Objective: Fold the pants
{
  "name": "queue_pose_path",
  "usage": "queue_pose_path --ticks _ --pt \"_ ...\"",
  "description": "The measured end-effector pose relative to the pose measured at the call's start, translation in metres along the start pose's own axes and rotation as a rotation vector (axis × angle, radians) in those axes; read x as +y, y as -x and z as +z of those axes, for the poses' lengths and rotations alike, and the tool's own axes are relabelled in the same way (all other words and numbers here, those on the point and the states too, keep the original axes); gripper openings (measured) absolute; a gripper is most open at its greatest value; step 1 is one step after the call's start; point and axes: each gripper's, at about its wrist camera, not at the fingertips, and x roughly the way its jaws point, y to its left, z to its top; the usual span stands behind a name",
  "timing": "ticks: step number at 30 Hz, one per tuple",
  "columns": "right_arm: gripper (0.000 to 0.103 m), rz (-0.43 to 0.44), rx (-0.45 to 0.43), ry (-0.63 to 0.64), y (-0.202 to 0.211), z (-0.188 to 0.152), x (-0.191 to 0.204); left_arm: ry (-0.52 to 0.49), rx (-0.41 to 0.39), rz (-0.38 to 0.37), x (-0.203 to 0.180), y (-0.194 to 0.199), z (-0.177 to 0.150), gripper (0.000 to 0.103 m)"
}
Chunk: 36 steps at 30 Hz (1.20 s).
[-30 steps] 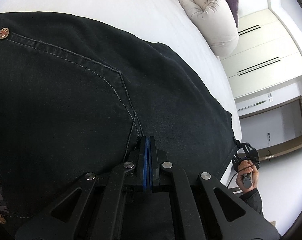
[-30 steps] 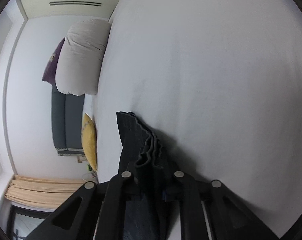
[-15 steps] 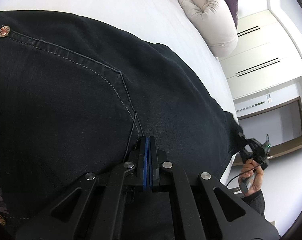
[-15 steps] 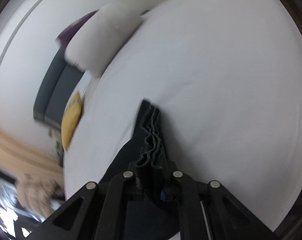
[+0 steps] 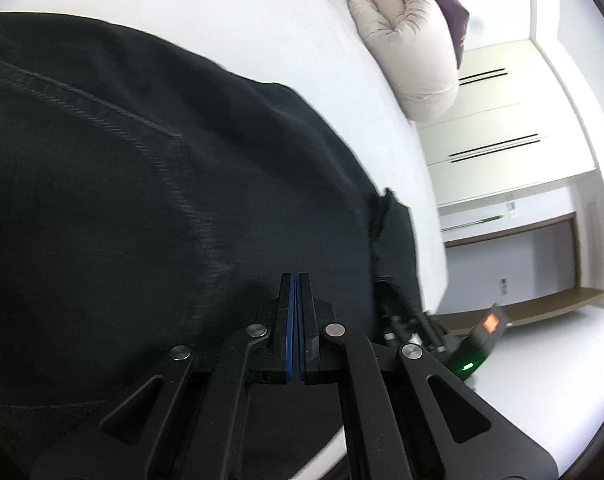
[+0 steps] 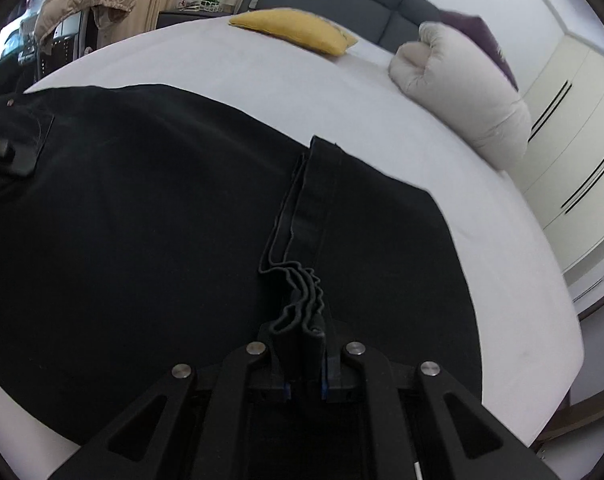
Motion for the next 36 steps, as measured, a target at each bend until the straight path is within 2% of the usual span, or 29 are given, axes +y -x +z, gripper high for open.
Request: queue_pose_path --ticks 4,8,10,11,12,14,18,22,23,24,25,27,30,36 --pt "0.01 -0.032 -0.02 0.051 0.004 -0.005 0.005 0.044 0.041 -0.048 -0.01 -0.019 0.008 0.0" --pt "0.01 -0.085 -0.073 0.095 0.021 -0.004 0.015 0.032 0.091 -0.096 -0.033 -0.041 0.018 0.001" --pt "0.01 -0.103 -0.112 0.118 0.034 -0.001 0.019 0.028 0.121 -0.122 -0.043 -0.052 0.022 0.012" --pt "0.01 -0.109 -0.133 0.136 0.042 0.0 0.024 0.027 0.132 -0.133 -0.047 -0.057 0.024 0.027" --pt "0.01 -0.112 -0.148 0.148 0.049 0.002 0.028 0.029 0.139 -0.135 -0.05 -0.061 0.026 0.056" --pt "0.01 -0.112 -0.171 0.162 0.059 0.003 0.036 0.038 0.137 -0.142 -0.054 -0.065 0.028 0.083" --pt "0.01 -0.103 -0.201 0.183 0.072 0.007 0.053 0.07 0.175 -0.146 -0.051 -0.07 0.03 0.084" --pt "0.011 -0.083 -0.221 0.202 0.077 0.015 0.066 0.081 0.2 -0.106 -0.041 -0.07 0.033 0.08" --pt "0.011 -0.078 -0.225 0.209 0.079 0.016 0.071 0.079 0.203 -0.099 -0.039 -0.068 0.034 0.067" --pt "0.011 -0.07 -0.229 0.216 0.08 0.017 0.074 0.072 0.207 -0.085 -0.038 -0.067 0.036 0.043" --pt "0.011 -0.062 -0.232 0.221 0.081 0.018 0.077 0.062 0.215 -0.056 -0.035 -0.065 0.038 0.029" --pt "0.011 -0.042 -0.236 0.241 0.084 0.019 0.088 0.046 0.218 -0.031 -0.031 -0.058 0.041 0.016" --pt "0.011 -0.016 -0.243 0.269 0.087 0.022 0.103 -0.01 0.206 -0.002 -0.03 -0.042 0.046 0.008" --pt "0.011 0.025 -0.246 0.311 0.09 0.036 0.128 -0.113 0.179 0.066 -0.04 -0.018 0.057 0.007"
